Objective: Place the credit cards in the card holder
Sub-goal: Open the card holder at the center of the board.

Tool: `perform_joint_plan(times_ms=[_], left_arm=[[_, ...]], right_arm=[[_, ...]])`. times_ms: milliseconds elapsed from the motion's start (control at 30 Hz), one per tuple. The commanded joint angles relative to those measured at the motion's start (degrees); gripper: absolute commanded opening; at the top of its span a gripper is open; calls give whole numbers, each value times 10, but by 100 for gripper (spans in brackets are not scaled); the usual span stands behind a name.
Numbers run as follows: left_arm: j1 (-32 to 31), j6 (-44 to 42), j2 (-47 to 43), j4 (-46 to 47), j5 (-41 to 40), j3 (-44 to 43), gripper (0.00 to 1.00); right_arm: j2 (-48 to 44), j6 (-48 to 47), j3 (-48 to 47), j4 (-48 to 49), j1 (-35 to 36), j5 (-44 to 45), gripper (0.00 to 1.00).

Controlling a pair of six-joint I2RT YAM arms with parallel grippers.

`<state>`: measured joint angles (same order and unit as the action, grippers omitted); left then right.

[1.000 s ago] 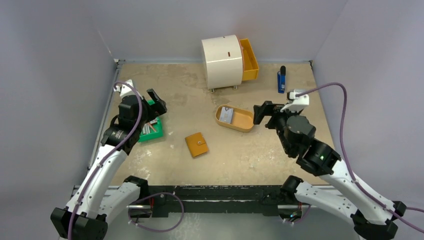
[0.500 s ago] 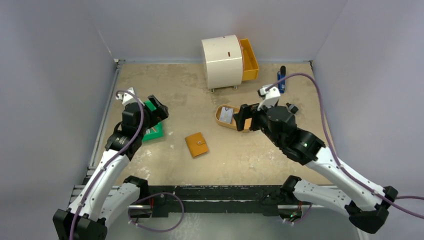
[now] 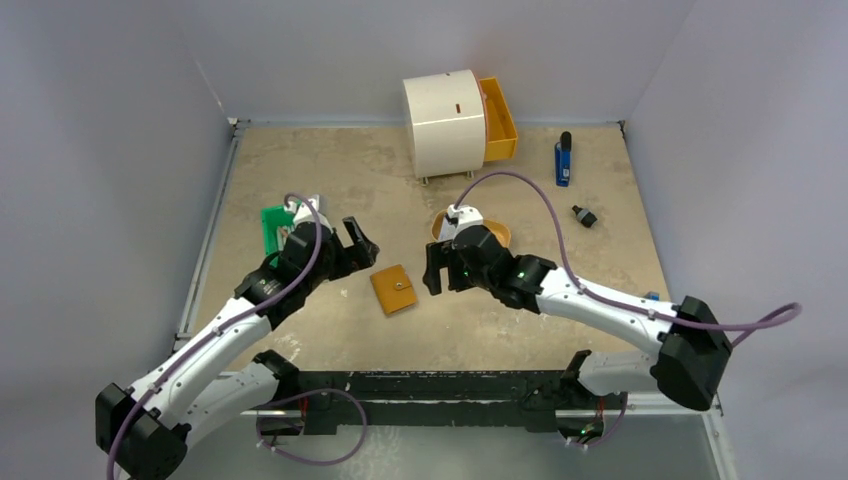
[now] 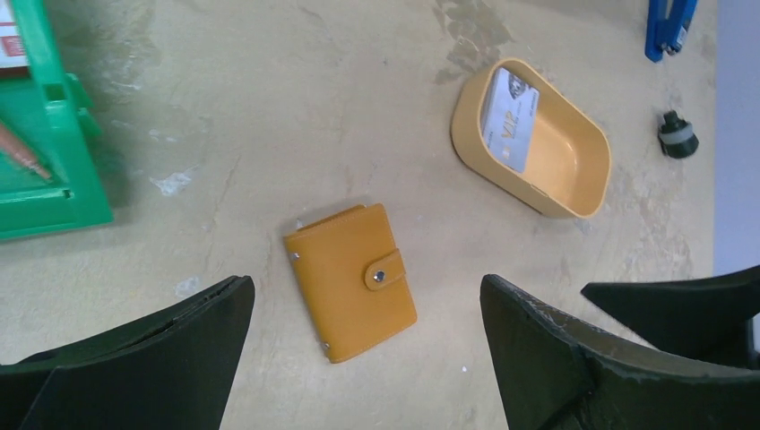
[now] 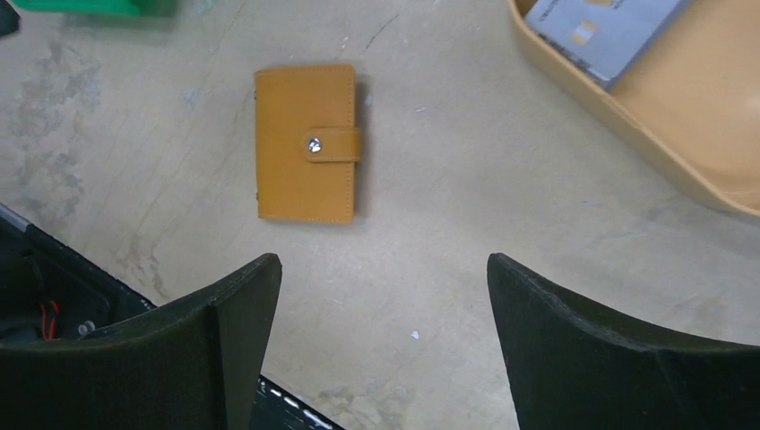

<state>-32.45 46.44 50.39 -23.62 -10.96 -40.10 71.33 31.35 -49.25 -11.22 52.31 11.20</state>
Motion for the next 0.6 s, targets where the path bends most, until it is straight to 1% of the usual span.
perform_joint_plan(times_ms=[0, 67, 133, 400, 567], left_arm=[[-1, 56, -18, 15, -39, 22, 94], [-1, 84, -12, 29, -29, 51, 91], [-1, 108, -5, 42, -29, 72, 86], [0, 186, 41, 136, -1, 133, 49], [0, 212, 95, 200, 31, 140, 32]], right_arm=[[51, 29, -29, 54, 24, -13, 85], [82, 27, -49, 53, 39, -7, 83], [112, 26, -70, 45, 52, 4, 81], [192, 14, -133, 27, 57, 44, 65], [238, 6, -166, 18, 59, 50, 58]])
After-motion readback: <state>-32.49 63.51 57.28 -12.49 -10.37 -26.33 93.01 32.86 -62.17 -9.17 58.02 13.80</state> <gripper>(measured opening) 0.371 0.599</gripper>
